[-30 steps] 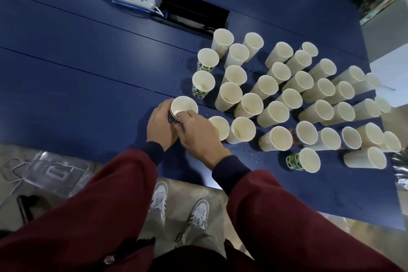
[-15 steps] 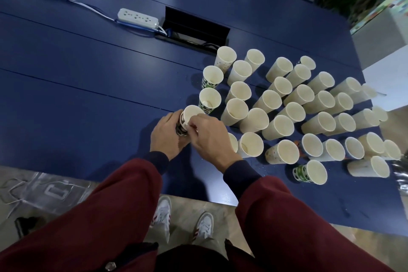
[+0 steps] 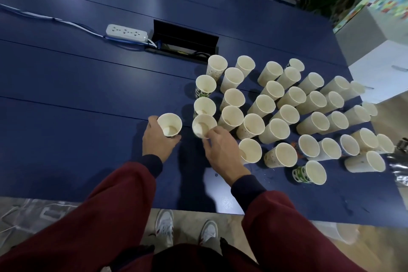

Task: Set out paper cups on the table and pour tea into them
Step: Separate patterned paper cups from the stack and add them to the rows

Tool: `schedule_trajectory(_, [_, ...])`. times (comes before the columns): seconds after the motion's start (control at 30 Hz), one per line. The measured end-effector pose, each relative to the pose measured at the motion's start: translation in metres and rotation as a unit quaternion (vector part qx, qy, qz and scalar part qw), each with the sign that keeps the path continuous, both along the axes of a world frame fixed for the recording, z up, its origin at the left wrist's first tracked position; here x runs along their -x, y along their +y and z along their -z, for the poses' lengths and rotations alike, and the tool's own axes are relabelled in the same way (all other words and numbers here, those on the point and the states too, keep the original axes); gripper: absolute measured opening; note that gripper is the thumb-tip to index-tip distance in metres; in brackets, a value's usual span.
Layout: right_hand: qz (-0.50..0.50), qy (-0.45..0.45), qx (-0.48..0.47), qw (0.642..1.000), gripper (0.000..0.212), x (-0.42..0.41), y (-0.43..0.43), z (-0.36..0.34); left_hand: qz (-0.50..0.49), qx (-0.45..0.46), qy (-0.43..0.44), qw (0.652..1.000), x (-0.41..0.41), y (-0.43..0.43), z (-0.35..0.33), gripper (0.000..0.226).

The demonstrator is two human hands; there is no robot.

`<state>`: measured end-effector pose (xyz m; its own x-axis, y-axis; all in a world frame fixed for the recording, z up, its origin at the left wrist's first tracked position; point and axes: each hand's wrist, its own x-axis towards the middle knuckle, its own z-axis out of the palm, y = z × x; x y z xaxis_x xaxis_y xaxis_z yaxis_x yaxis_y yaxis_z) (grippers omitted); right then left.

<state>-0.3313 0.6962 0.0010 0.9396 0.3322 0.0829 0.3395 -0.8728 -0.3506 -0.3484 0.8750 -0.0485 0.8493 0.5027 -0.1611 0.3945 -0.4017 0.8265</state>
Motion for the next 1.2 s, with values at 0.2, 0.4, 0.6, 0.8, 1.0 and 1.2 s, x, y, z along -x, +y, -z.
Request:
schedule_trajectory(0.2, [-0.002, -0.01, 0.043, 0.999, 0.005, 0.005, -0.004, 0.006, 0.088, 0.033, 0.031, 0.995, -0.001, 0.015, -0.003, 0.103])
schedule_trajectory(0.4, [0.006, -0.043, -0.002, 0.999, 0.019, 0.003, -0.014, 0.003, 0.088, 0.004, -0.019, 0.996, -0.004, 0.008, -0.028, 0.102])
schedule_trajectory(0.6, [0.006, -0.071, -0.06, 0.996, 0.02, 0.003, -0.035, -0.012, 0.164, -0.184, -0.132, 0.96, -0.019, -0.02, -0.045, 0.04])
schedule_trajectory(0.8, [0.012, -0.073, -0.095, 0.993, 0.024, 0.0, -0.083, -0.028, 0.34, -0.433, -0.072, 0.832, -0.025, -0.056, -0.027, 0.039])
schedule_trajectory(1.0, [0.005, -0.098, -0.118, 0.988, 0.017, -0.001, -0.133, -0.033, 0.329, -0.525, 0.07, 0.782, -0.015, -0.078, -0.035, 0.019])
schedule_trajectory(1.2, [-0.023, -0.074, -0.131, 0.988, 0.018, -0.004, -0.177, -0.027, 0.235, -0.531, 0.096, 0.809, -0.006, -0.113, -0.047, 0.03])
